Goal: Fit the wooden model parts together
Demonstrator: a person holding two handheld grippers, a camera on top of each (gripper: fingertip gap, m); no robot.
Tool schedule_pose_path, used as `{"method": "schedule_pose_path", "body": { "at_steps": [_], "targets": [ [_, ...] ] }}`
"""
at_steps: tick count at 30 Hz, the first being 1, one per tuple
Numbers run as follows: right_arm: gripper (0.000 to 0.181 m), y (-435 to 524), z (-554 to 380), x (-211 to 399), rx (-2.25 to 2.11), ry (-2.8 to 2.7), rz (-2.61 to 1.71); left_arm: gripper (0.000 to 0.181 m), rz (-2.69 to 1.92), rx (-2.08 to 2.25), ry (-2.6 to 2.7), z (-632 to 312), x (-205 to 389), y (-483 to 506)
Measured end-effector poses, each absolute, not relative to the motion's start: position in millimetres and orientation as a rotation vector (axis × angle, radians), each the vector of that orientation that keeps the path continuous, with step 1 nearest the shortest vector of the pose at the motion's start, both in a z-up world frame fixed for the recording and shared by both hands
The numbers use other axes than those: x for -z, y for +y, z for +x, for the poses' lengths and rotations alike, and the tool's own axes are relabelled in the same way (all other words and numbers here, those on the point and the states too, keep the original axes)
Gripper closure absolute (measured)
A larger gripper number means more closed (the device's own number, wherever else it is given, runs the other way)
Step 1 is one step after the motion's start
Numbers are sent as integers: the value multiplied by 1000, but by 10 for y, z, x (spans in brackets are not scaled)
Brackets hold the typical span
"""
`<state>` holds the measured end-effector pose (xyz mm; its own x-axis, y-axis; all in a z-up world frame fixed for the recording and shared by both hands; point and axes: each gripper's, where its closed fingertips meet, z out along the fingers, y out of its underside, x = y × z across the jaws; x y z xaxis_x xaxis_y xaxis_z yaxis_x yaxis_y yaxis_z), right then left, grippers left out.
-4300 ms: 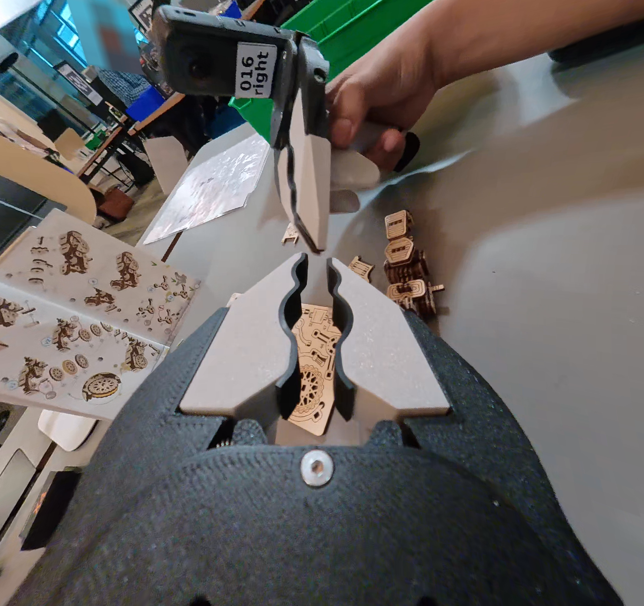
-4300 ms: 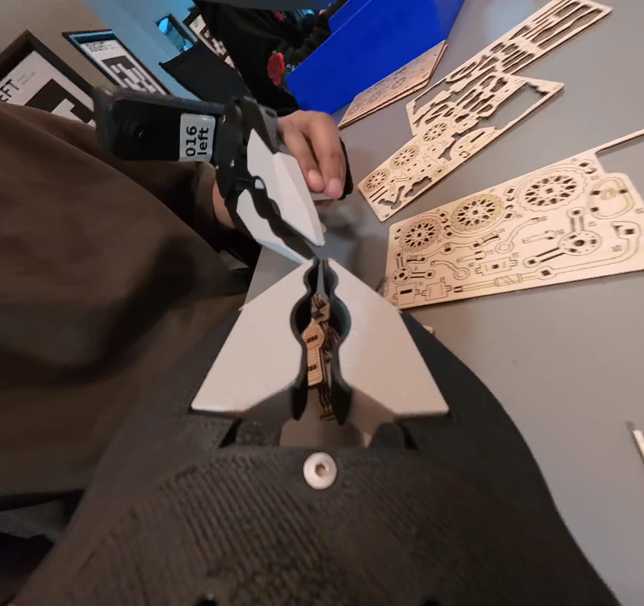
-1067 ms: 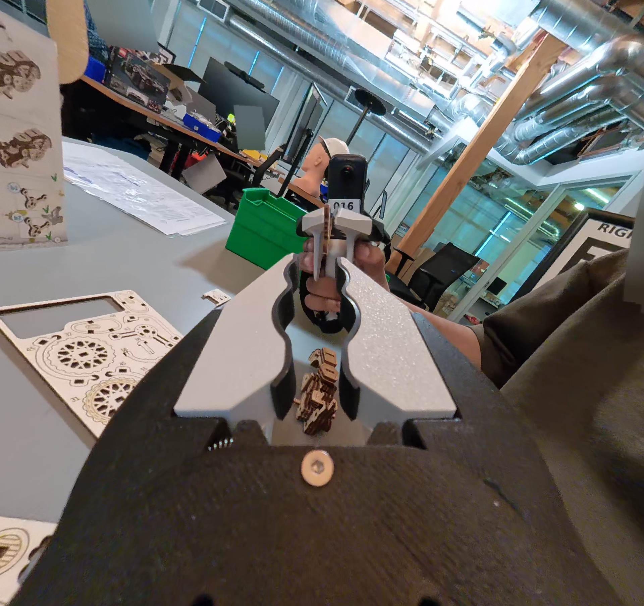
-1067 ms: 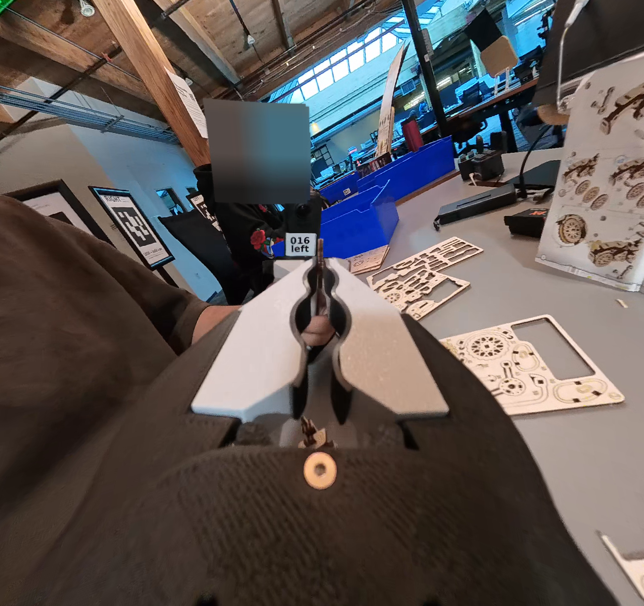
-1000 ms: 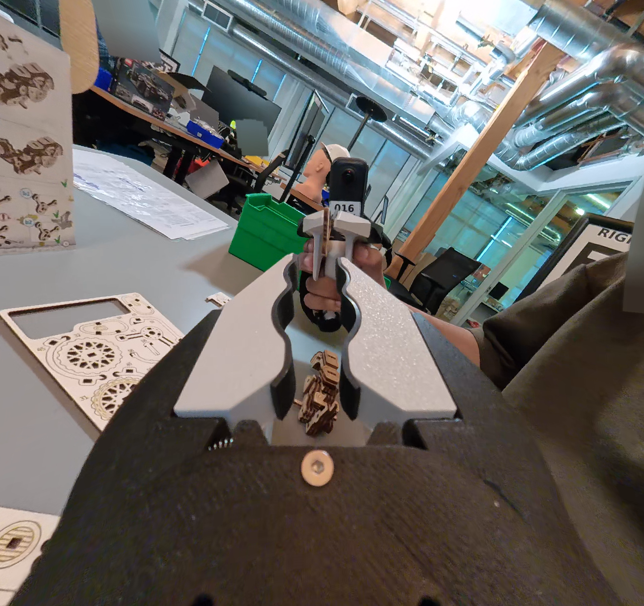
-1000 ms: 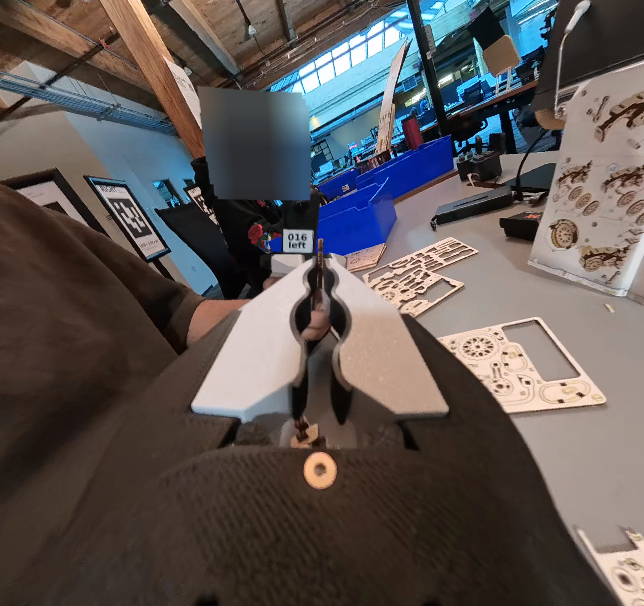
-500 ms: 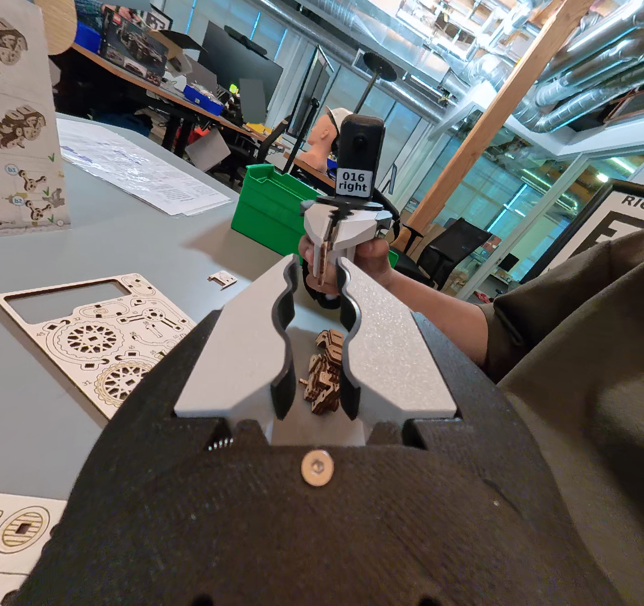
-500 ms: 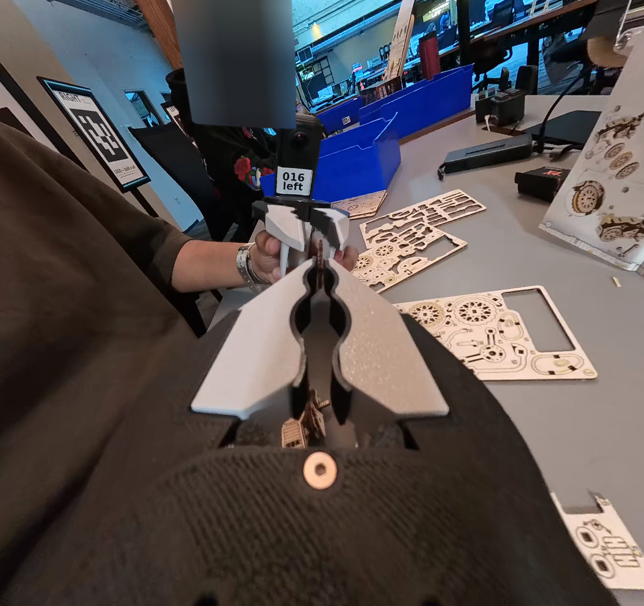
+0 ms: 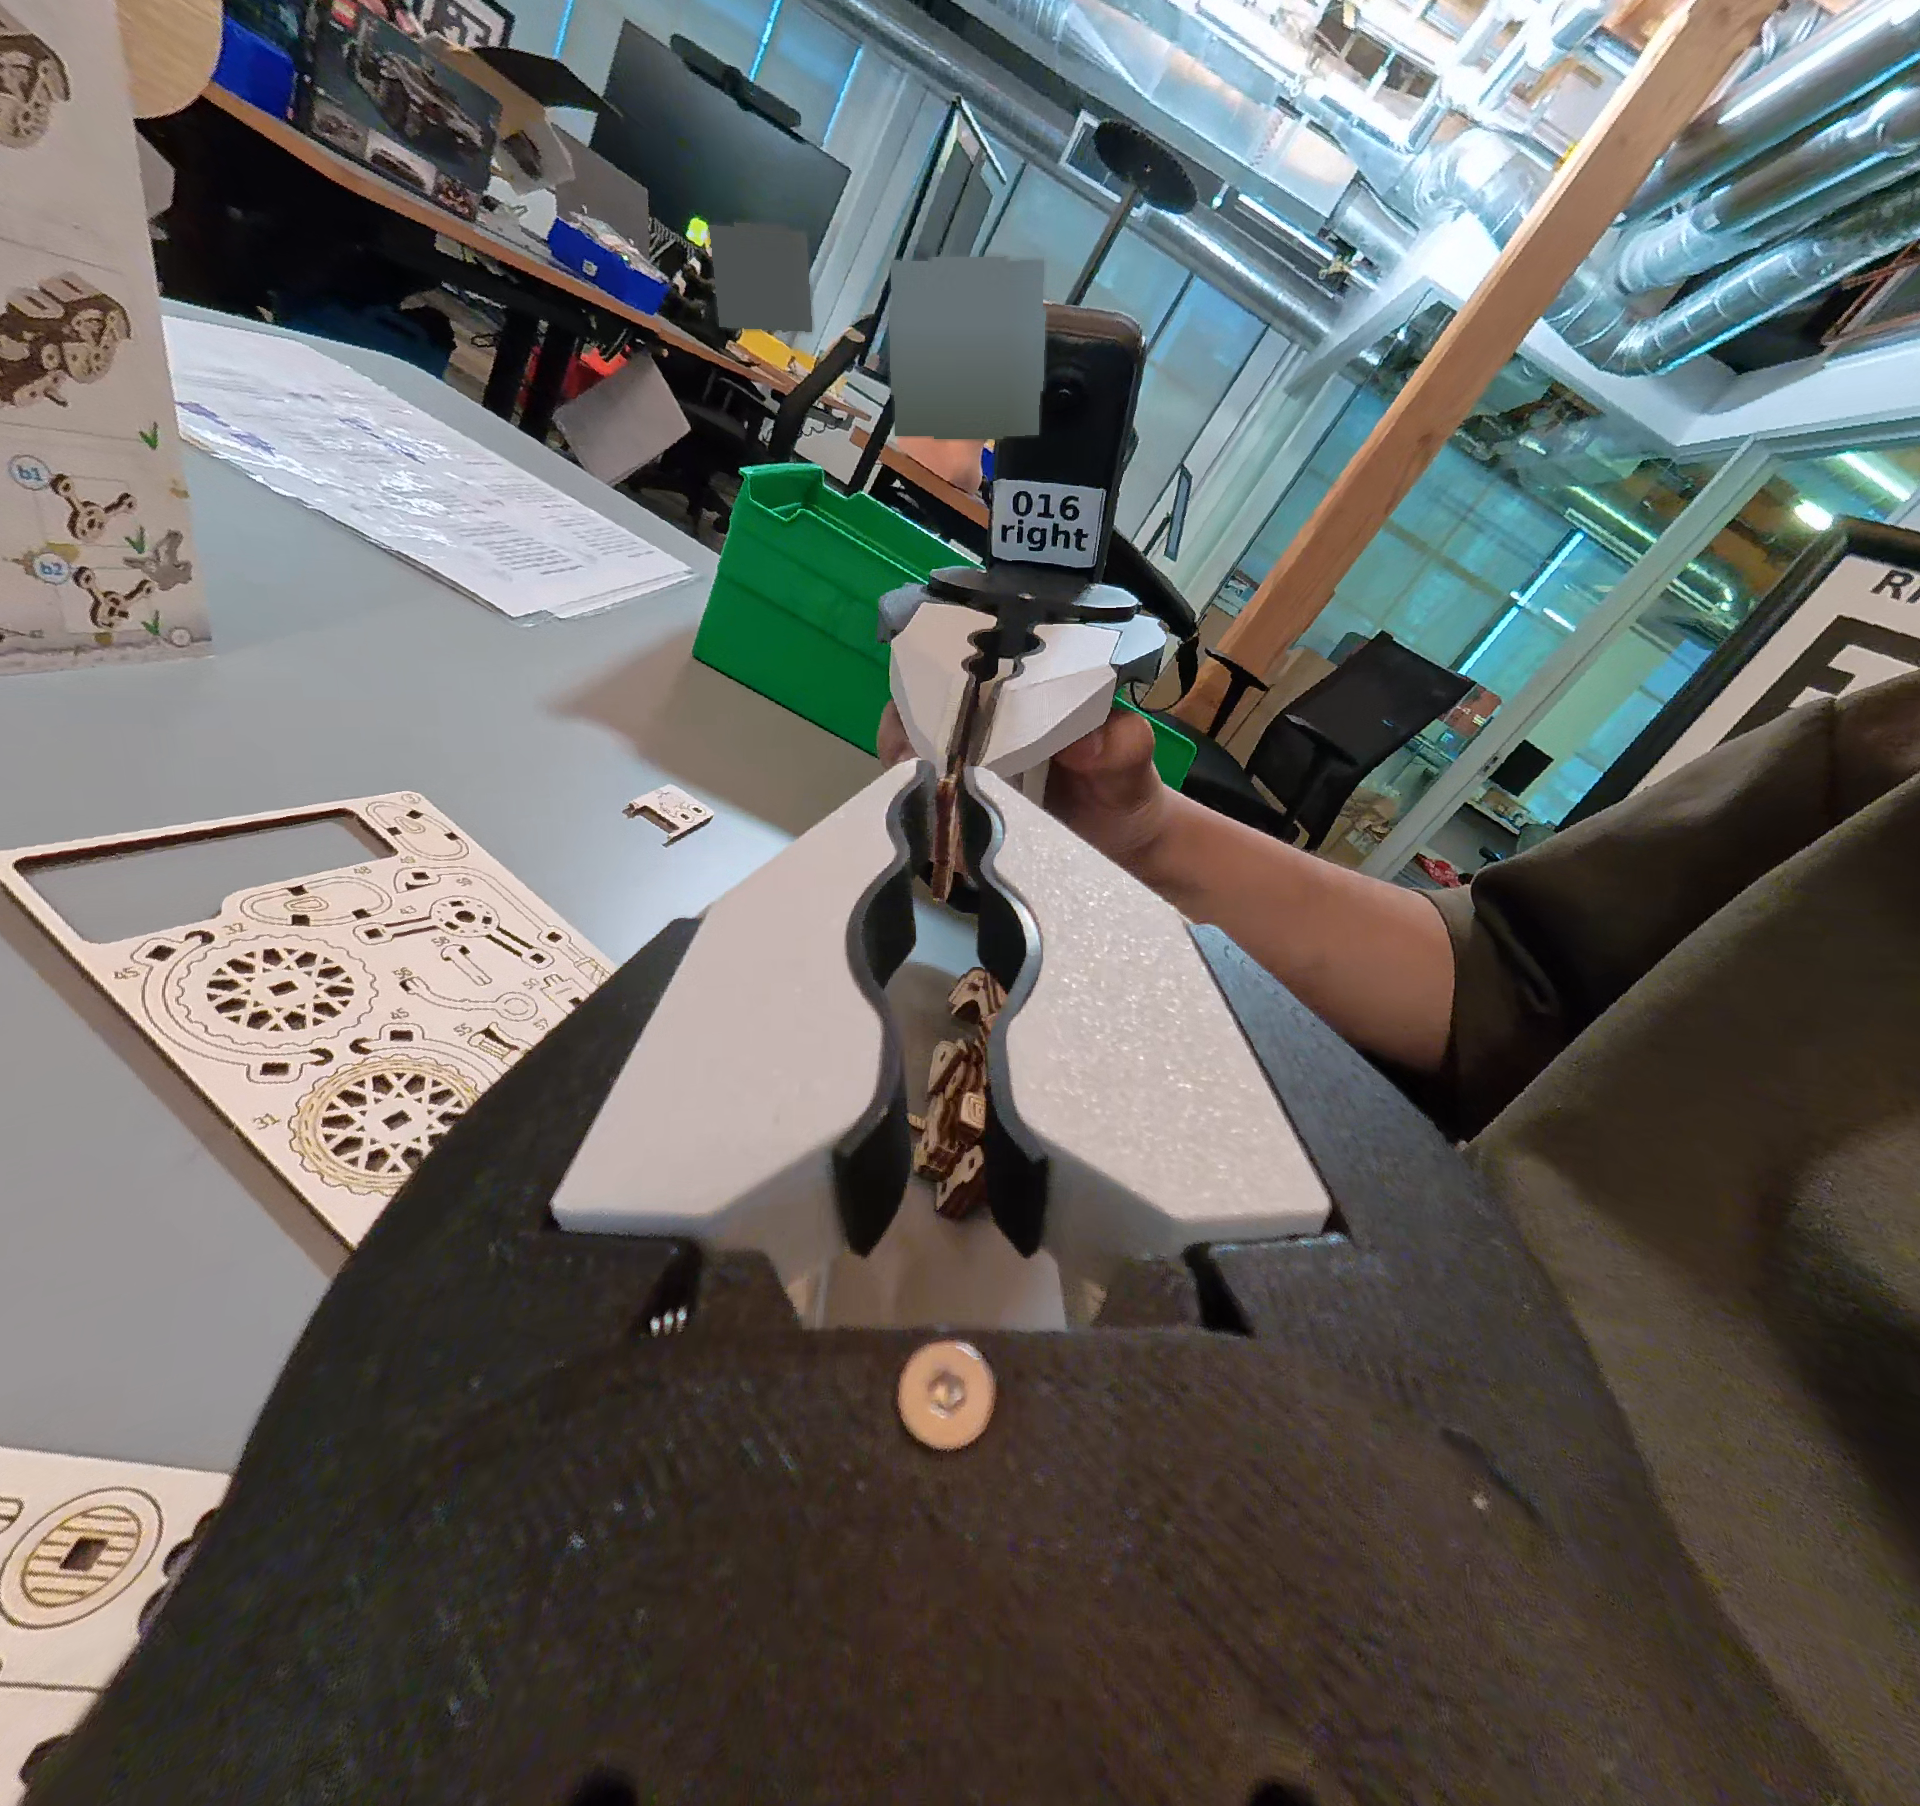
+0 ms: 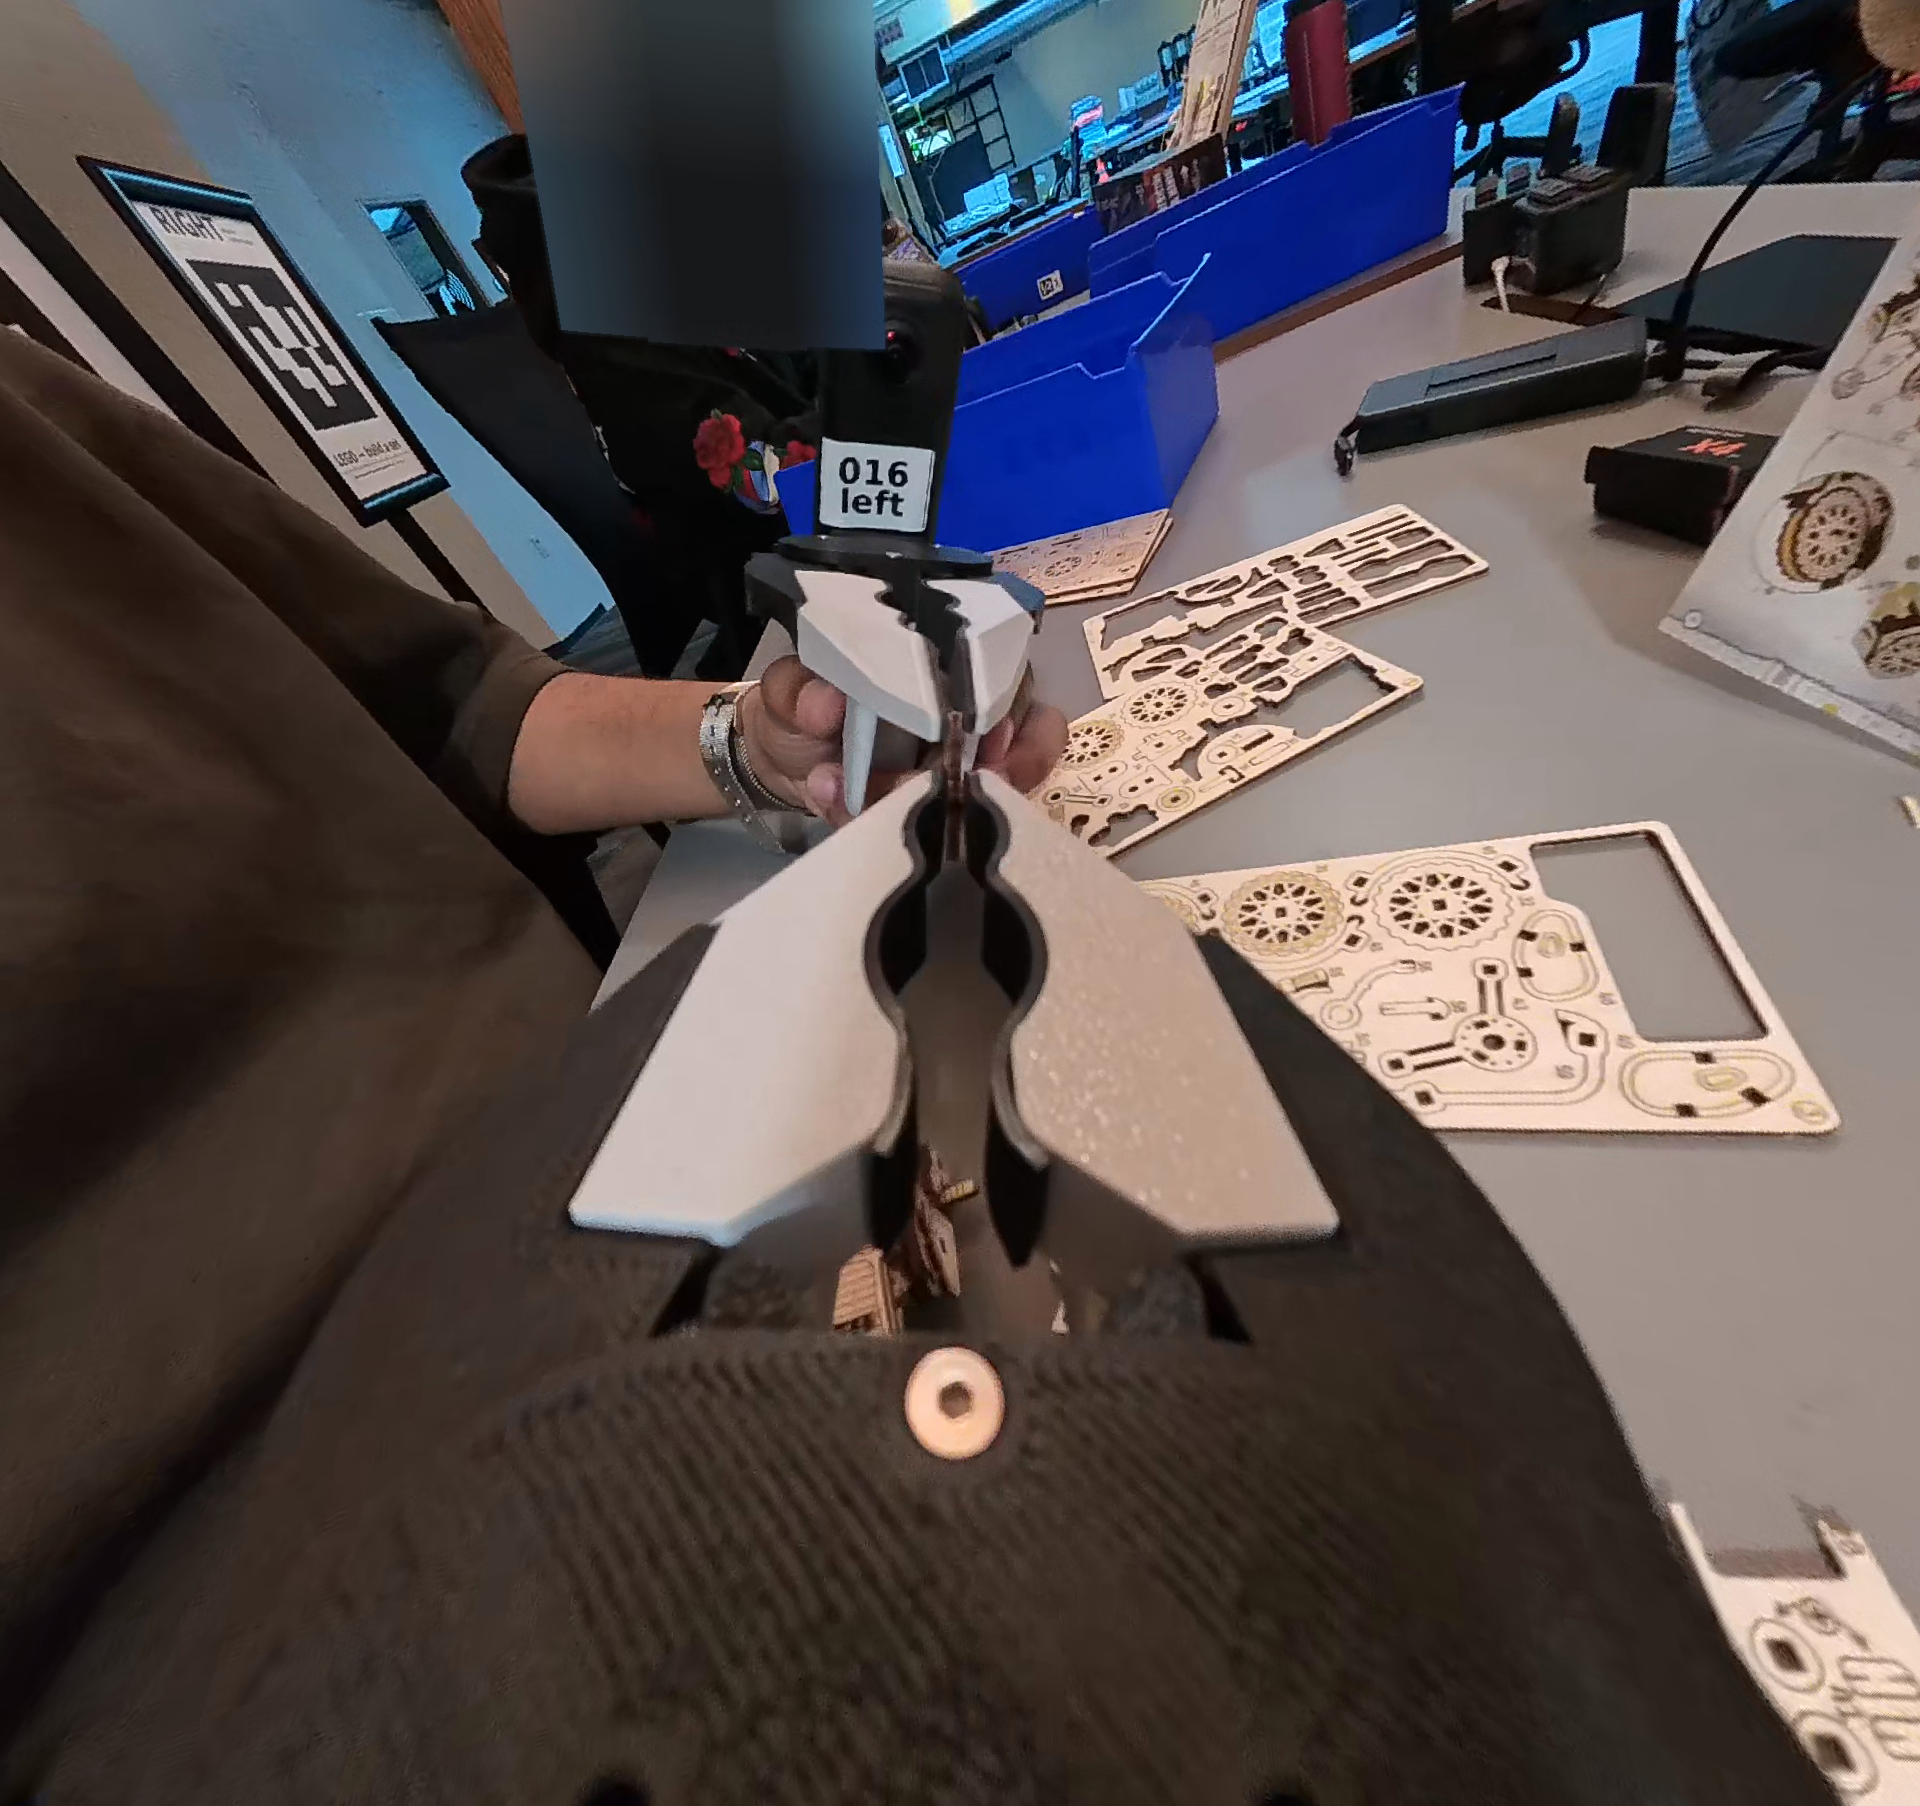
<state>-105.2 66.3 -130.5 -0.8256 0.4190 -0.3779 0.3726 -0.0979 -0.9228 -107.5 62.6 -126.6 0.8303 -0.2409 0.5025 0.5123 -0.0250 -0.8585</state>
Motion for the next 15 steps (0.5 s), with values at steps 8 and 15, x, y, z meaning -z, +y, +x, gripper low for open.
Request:
{"method": "schedule_pose_path", "body": {
  "at_steps": [8,15],
  "targets": [
    [181,708,-1045,1293,-2131,-2049,-946,181,-1516,634,-231,-1022,1336,671],
    [181,708,-1074,1301,-2141,-2041,-958,181,-1520,636,-247,-1047,1349,668]
  ]
}}
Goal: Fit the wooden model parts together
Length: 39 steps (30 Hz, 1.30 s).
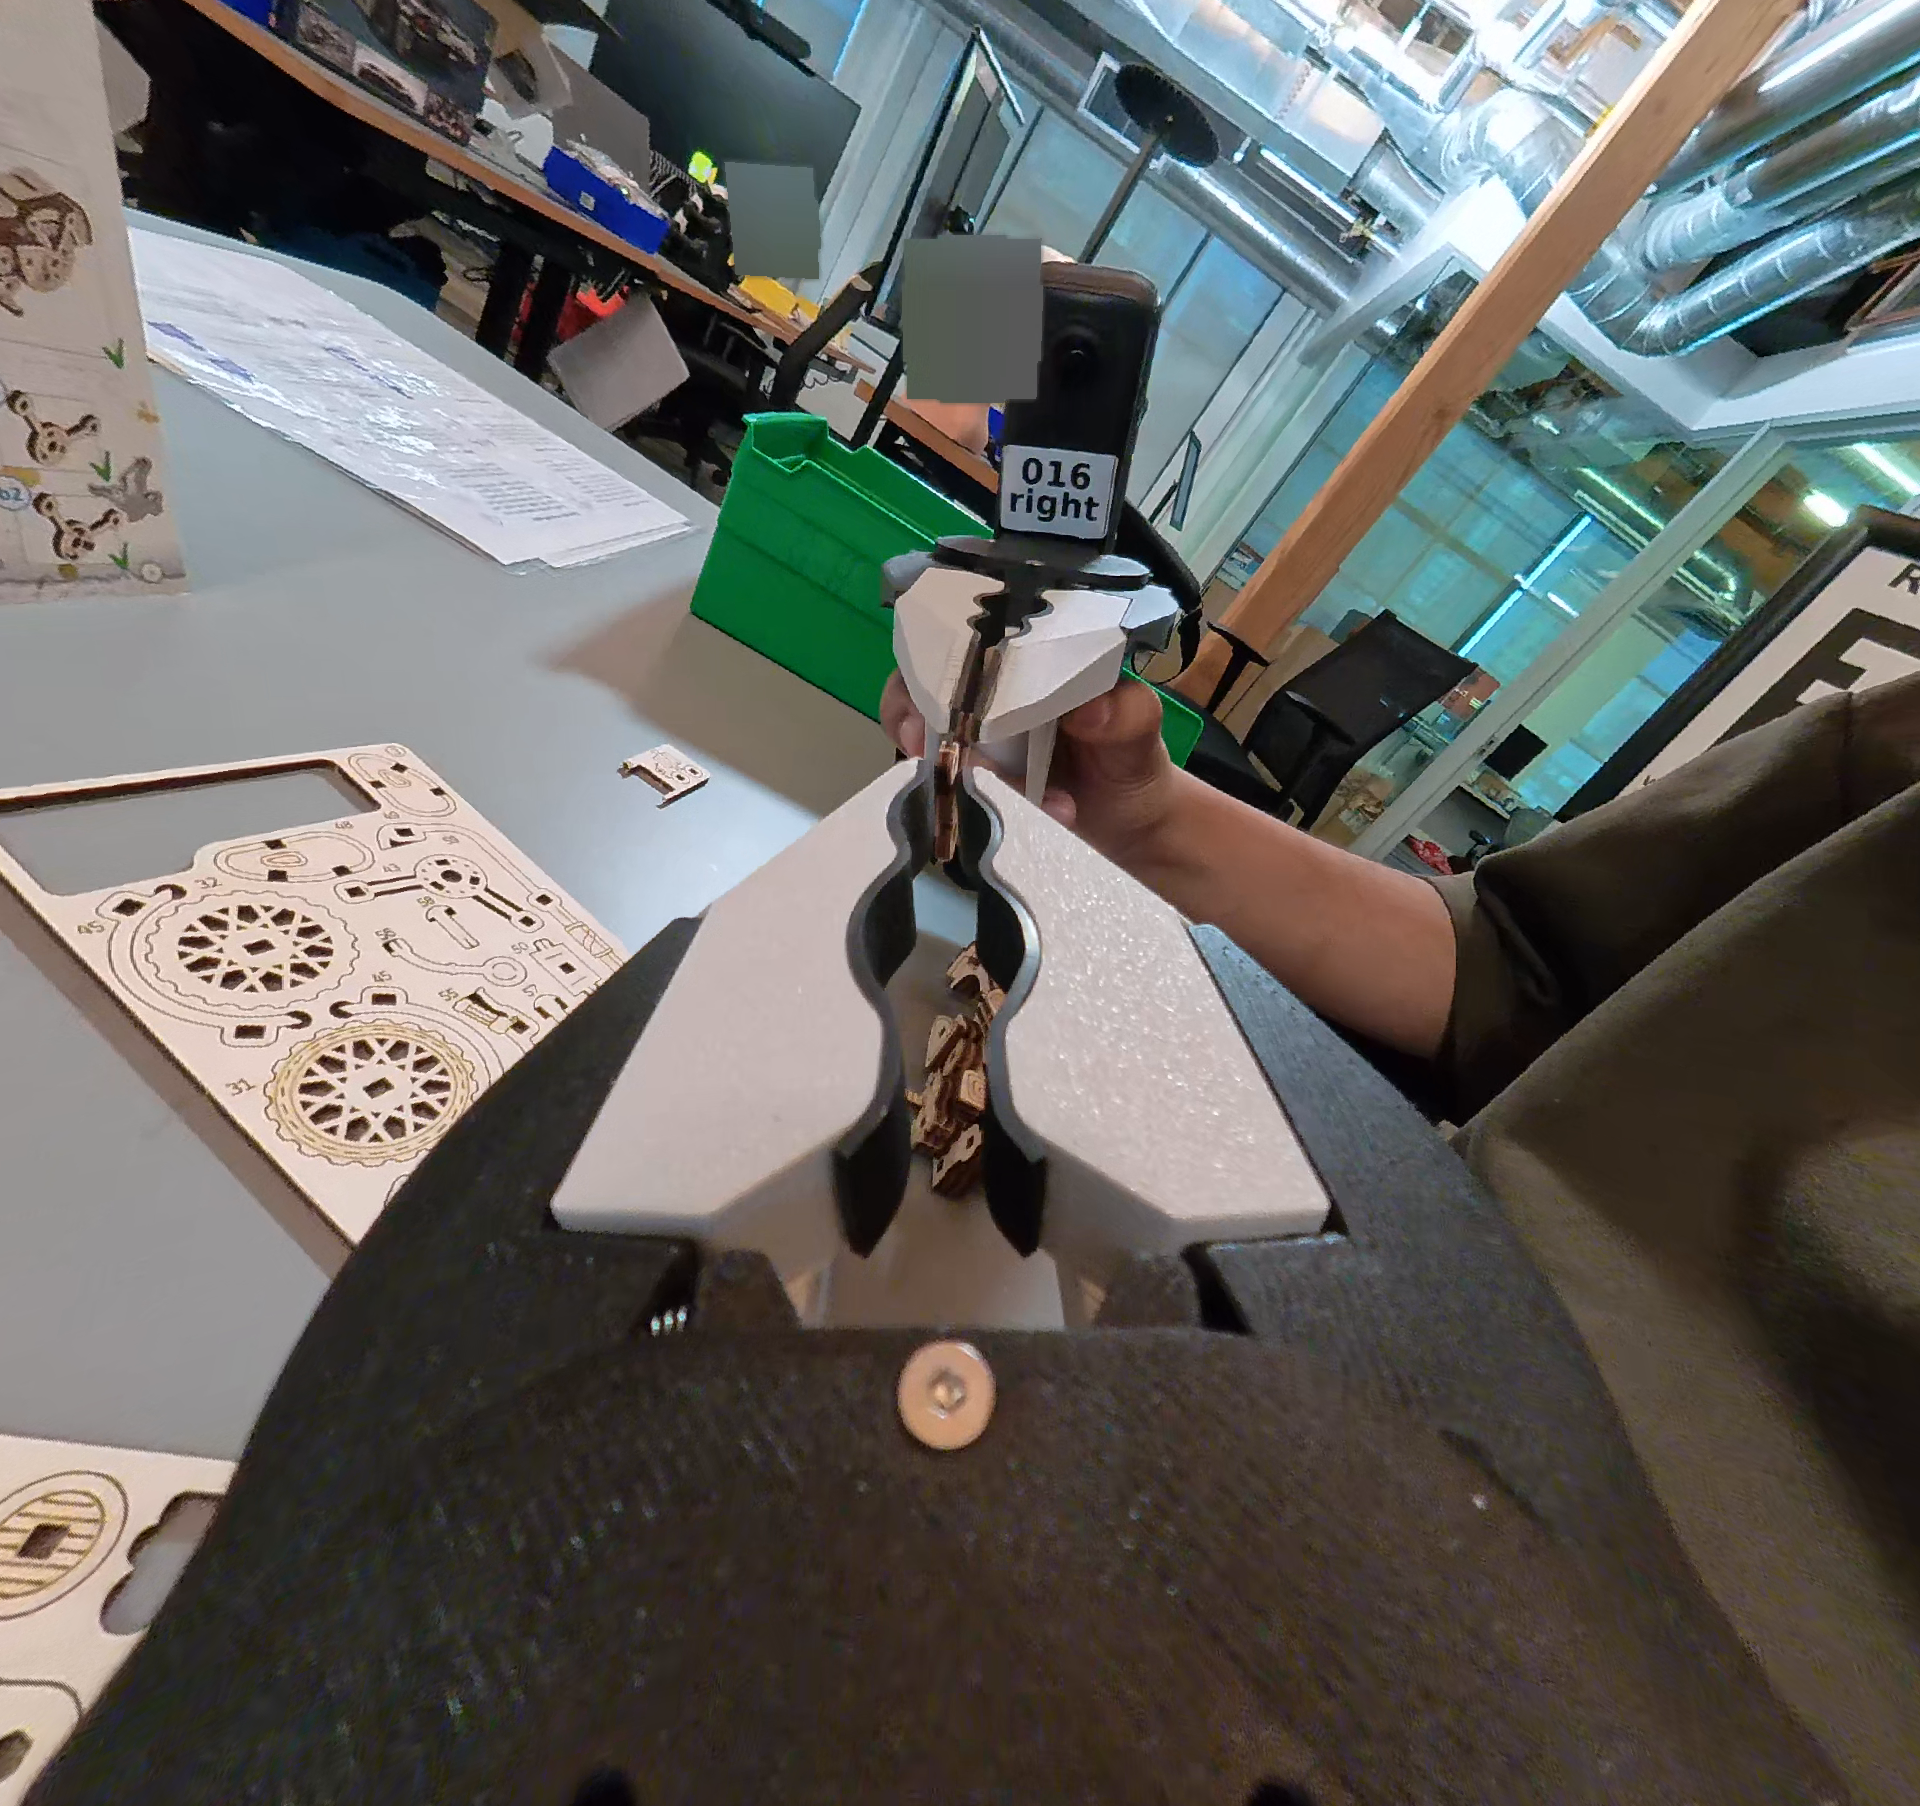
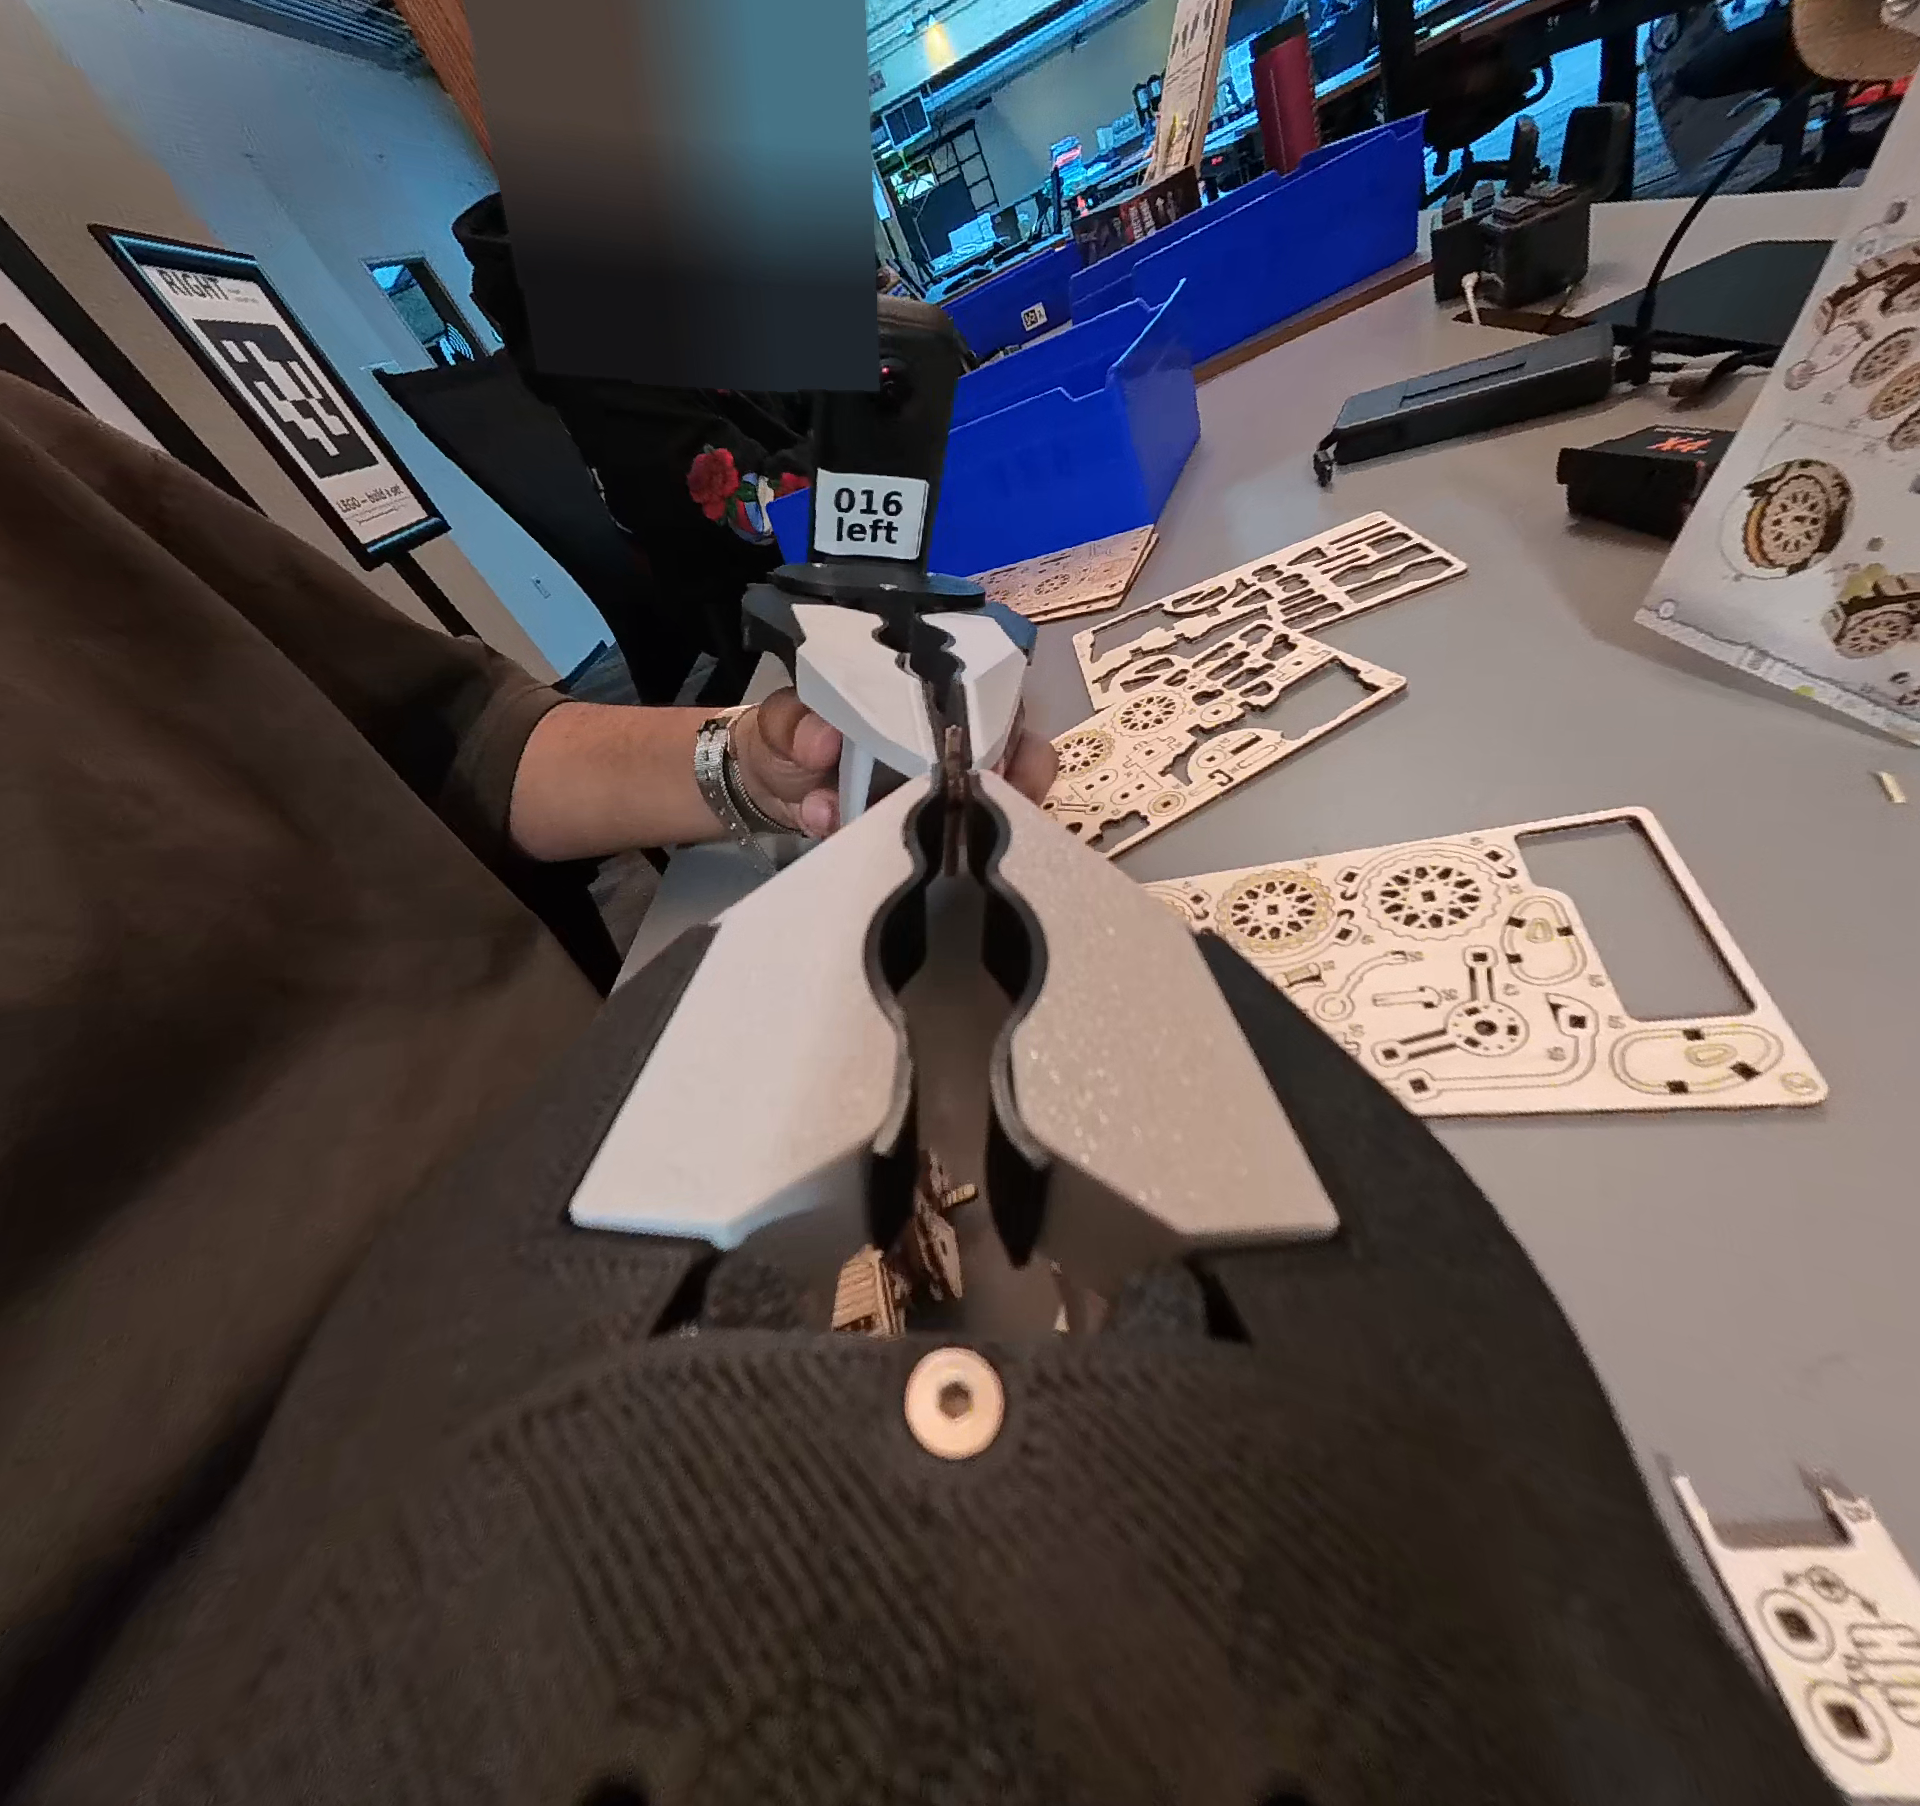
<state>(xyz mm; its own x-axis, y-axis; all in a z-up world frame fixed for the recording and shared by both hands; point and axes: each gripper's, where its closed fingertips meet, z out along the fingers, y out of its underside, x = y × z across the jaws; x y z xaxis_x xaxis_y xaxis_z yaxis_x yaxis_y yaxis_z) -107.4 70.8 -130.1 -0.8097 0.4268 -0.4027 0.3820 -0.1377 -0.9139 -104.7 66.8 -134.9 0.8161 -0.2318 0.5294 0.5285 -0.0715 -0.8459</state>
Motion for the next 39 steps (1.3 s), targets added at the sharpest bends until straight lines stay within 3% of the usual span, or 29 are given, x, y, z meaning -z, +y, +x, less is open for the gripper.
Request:
{"method": "schedule_pose_path", "body": {
  "at_steps": [33,37,39],
  "targets": [
    [181,735,-1104,1250,-2231,-1976,-976,181,-1522,655,-238,-1032,1363,669],
    [169,769,-1152,1244,-2181,-1926,-983,181,-1465,646,-310,-1162,1307,646],
    [172,801,-1179,1237,-2127,-1902,-978,181,-1416,674,-358,-1245,1265,612]
  ]
}}
